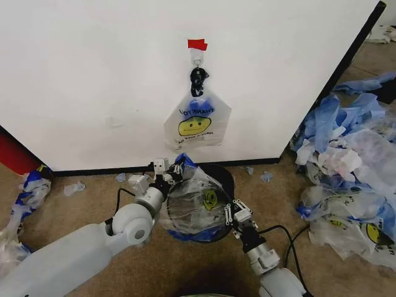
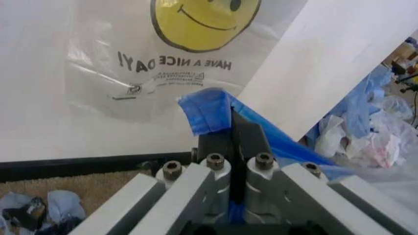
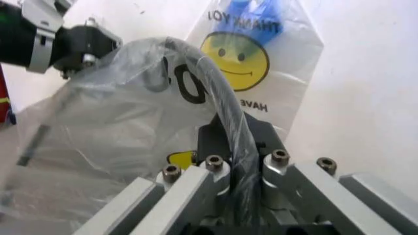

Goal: Pick up the garbage bag from the wall and place it over the trash bin.

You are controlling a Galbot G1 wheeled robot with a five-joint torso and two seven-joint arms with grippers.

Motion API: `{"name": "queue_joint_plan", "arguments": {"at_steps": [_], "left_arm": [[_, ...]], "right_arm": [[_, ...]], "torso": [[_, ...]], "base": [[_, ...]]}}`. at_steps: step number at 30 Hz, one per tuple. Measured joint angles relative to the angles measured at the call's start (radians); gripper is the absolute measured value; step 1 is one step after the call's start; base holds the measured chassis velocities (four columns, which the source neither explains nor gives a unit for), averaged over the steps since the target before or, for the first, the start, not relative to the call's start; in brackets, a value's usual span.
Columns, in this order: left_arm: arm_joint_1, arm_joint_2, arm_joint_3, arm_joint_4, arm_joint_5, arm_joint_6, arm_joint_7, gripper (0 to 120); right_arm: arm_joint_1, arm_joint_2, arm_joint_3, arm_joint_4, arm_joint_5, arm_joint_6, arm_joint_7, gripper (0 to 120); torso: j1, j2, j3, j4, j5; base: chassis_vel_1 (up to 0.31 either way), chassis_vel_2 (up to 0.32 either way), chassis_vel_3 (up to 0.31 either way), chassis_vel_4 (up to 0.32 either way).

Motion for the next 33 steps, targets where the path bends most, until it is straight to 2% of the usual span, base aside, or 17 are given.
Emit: {"name": "queue_joint_plan", "arguments": {"at_steps": [16,22,26,29,30,31,33], "left_arm": [[0.034,0.04,-0.028,-0.02,0.031,-0.013,0.005,0],[0.041,0.068,-0.04,-0.004,0.087,-0.03,0.045,0],[0.046,0.095,-0.063,0.042,0.122,-0.073,0.144,0],[0.062,0.114,-0.095,0.101,0.131,-0.126,0.298,0],[0.062,0.114,-0.095,0.101,0.131,-0.126,0.298,0],[0.064,0.116,-0.101,0.119,0.132,-0.14,0.344,0],[0.068,0.118,-0.11,0.176,0.131,-0.174,0.461,0]], "right_arm": [[-0.004,0.006,0.018,0.003,0.001,0.02,0.002,0],[-0.002,0.01,0.02,-0.003,0.003,0.023,0.002,0],[0.0,0.012,0.02,-0.003,0.004,0.023,0.002,0],[0.014,0.01,0.012,-0.008,0.011,0.023,0.002,0],[0.014,0.01,0.012,-0.008,0.011,0.023,0.002,0],[0.017,0.01,0.01,-0.008,0.013,0.023,0.002,0],[0.022,0.008,0.007,-0.008,0.017,0.023,0.002,0]], "torso": [[0.0,0.0,0.0,0.0001,-0.0001],[0.0,0.0,0.0,0.0,-0.0001],[0.0,0.0,0.0,0.0,-0.0002],[0.0,0.0,0.0,0.0001,-0.0002],[0.0,0.0,0.0,0.0001,-0.0002],[0.0,0.0,0.0,0.0002,-0.0001],[0.0,0.0,0.0,0.0001,-0.0002]], "base": [[0.0,0.0,0.0,0.0],[0.0,0.0,0.0,0.0],[0.0,0.0,0.0,0.0],[0.0,0.0,0.0,0.0],[0.0,0.0,0.0,0.0],[0.0,0.0,0.0,0.0],[0.0,0.0,0.0,0.0]]}}
